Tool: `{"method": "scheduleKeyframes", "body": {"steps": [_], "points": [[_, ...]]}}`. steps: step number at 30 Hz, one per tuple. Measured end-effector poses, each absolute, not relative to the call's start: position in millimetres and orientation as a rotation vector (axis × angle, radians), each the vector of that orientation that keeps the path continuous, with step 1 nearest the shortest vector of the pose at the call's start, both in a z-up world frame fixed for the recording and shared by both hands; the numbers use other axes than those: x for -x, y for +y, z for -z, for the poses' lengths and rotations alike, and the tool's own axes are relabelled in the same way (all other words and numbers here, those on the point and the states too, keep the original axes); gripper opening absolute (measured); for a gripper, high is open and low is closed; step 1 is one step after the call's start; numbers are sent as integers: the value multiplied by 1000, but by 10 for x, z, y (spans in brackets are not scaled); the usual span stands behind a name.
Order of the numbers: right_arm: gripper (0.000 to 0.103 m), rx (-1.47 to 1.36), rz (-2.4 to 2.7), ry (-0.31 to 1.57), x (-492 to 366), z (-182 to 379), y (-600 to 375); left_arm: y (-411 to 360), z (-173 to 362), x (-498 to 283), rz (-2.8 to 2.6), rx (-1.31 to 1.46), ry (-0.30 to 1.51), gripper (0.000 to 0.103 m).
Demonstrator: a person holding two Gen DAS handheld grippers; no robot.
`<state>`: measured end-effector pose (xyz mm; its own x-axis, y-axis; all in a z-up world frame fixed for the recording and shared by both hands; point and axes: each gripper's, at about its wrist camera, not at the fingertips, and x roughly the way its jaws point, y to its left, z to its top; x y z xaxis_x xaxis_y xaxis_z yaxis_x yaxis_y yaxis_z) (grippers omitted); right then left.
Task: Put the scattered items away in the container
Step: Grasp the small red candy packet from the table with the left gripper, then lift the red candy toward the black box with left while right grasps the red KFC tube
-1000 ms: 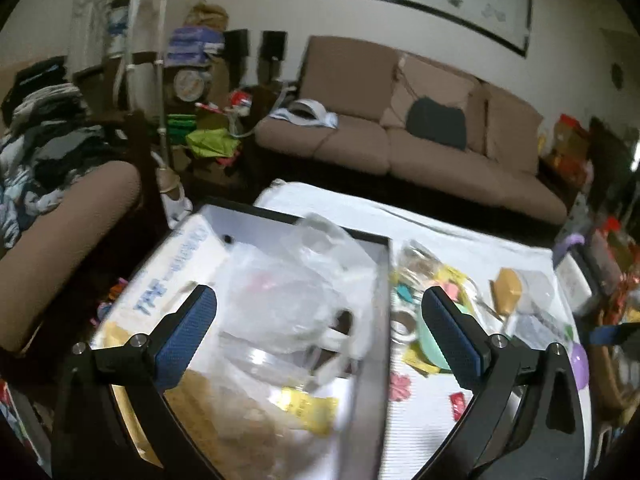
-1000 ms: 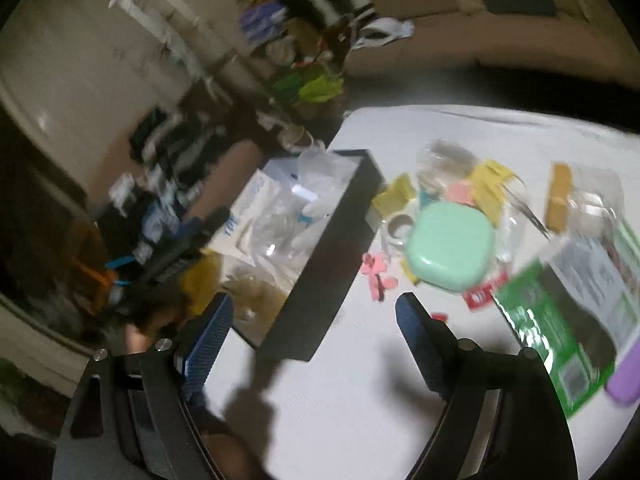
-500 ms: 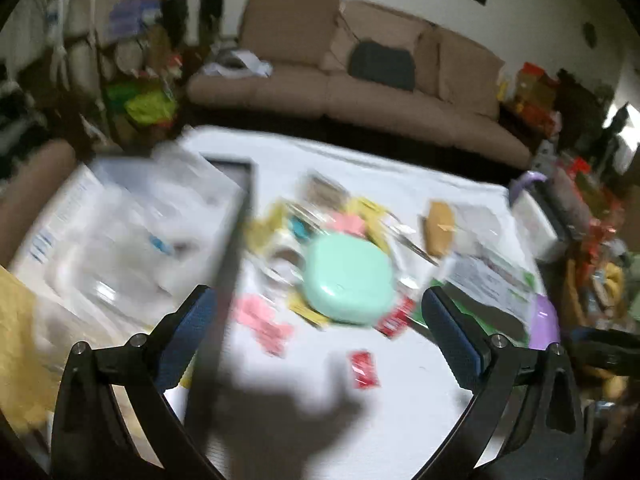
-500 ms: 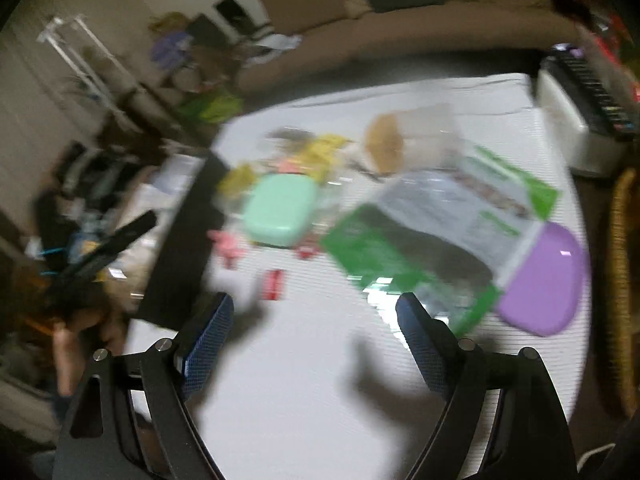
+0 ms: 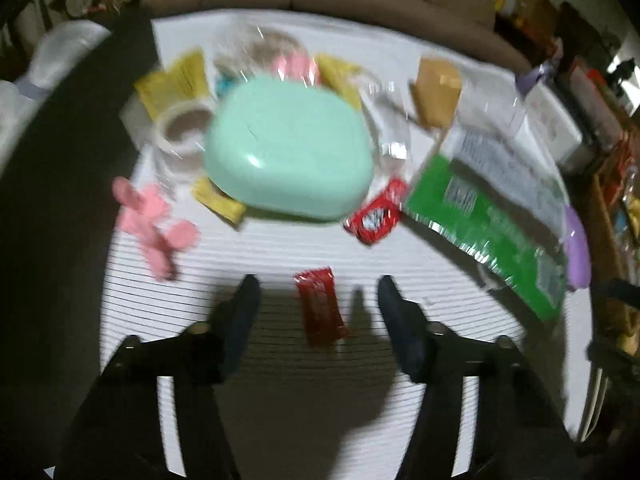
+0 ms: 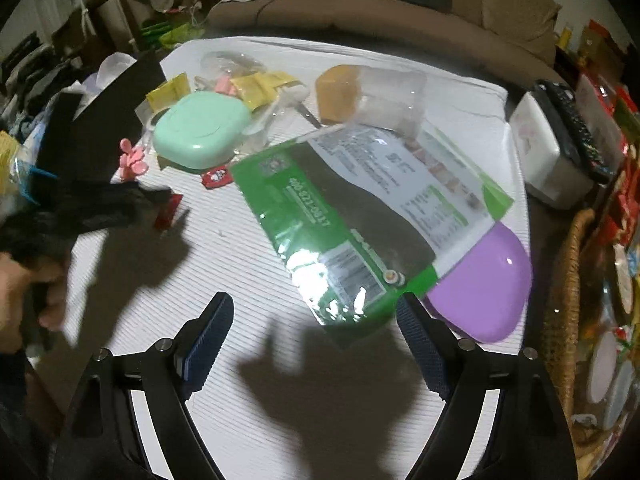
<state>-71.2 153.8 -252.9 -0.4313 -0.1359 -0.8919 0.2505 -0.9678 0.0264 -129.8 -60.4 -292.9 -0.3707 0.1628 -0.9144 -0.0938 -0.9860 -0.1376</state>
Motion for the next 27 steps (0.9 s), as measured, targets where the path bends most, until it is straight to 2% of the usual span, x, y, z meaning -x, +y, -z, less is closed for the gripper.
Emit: {"method": "scheduleKeyframes", "body": {"steps": [2,5,7,10,13,17,21,22,25,27], "points": [[86,-1536,2447,113,750,2557,1559,-508,3053,1335,-2469,1701,-25,34],[86,-1549,2430,86,786,2575,1593,-383,3069,1340,-2490,1671,101,35],[86,-1558,2438,100,801,2571,1607,-363,3070,1323,-2480,1651,143,23],[86,-1574,2458,101,835,2582,1677,-384,3058,1275,-2423,1641,161,21],[86,-1575,2472,63,884,2587,1744,-513,2924,1237,-2385,1619,40,21],[86,-1481,2439,11,884,2584,1601,-786,2426,1223,-2487,1470,-89,21],[85,-1513,2128,-361,930,2949,1338,-1176,2057,1192,-2458,1318,-334,21],[83,-1518,2099,-384,920,3010,1267,-1263,2016,1188,-2437,1295,-388,21],[78,-1488,2154,-260,918,3044,990,-1547,1858,1153,-2457,1212,-525,21],[79,-1432,2187,-238,1003,3024,844,-1655,1676,1081,-2699,1162,-418,21]]}}
